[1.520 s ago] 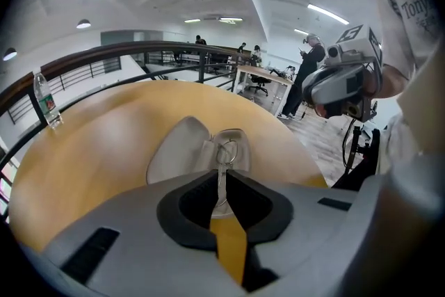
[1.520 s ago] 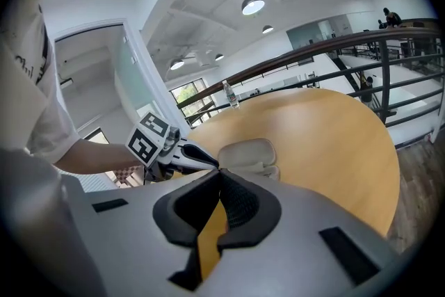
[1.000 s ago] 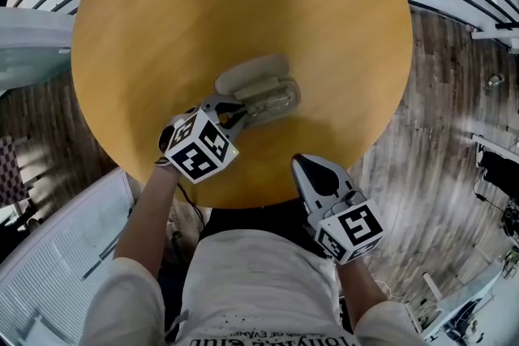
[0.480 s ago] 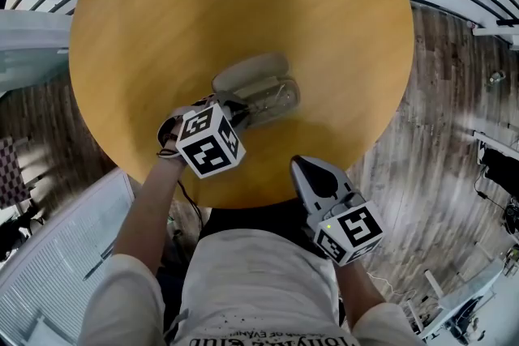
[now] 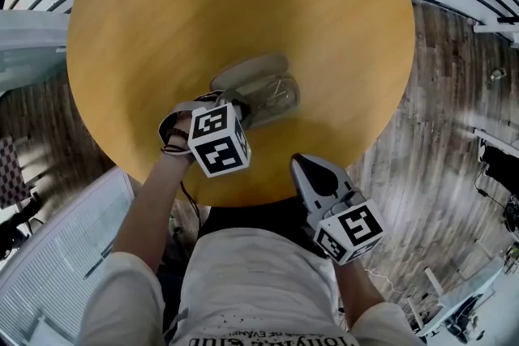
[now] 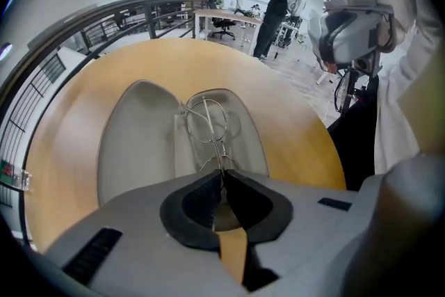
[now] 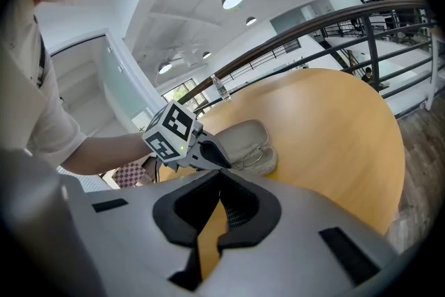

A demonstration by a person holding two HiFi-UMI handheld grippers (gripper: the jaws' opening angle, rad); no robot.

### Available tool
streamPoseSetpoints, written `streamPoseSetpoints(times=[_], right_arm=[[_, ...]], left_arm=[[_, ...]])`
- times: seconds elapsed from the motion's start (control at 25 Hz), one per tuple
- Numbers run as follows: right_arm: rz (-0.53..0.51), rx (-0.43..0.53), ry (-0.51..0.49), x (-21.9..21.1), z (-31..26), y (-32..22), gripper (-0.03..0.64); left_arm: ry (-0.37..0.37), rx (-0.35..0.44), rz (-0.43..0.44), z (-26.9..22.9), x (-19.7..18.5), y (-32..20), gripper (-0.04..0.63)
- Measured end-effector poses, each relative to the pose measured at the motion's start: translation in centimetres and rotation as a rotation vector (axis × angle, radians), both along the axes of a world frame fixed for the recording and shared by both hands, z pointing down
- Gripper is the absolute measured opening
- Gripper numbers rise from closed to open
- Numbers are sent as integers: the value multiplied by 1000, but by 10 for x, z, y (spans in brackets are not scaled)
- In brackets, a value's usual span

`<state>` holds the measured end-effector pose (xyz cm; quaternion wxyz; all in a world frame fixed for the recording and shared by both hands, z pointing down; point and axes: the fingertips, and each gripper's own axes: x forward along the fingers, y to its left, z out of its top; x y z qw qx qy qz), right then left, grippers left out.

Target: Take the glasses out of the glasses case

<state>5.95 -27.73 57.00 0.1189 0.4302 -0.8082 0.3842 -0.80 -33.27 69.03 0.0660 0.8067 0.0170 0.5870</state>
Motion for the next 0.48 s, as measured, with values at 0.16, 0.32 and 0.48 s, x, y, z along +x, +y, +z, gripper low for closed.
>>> streamPoseSetpoints(times=[0.16, 0.32, 0.48], right_arm=[[2, 8, -3, 1, 1, 0, 25], [2, 6, -7, 3, 0, 4, 25], [2, 13, -10, 4, -2, 4, 25]], left_arm=[[-12, 42, 9, -1, 1, -1, 32], [-9, 70, -3, -8, 1, -4, 31], [-5, 94, -12, -12, 1, -7, 31]])
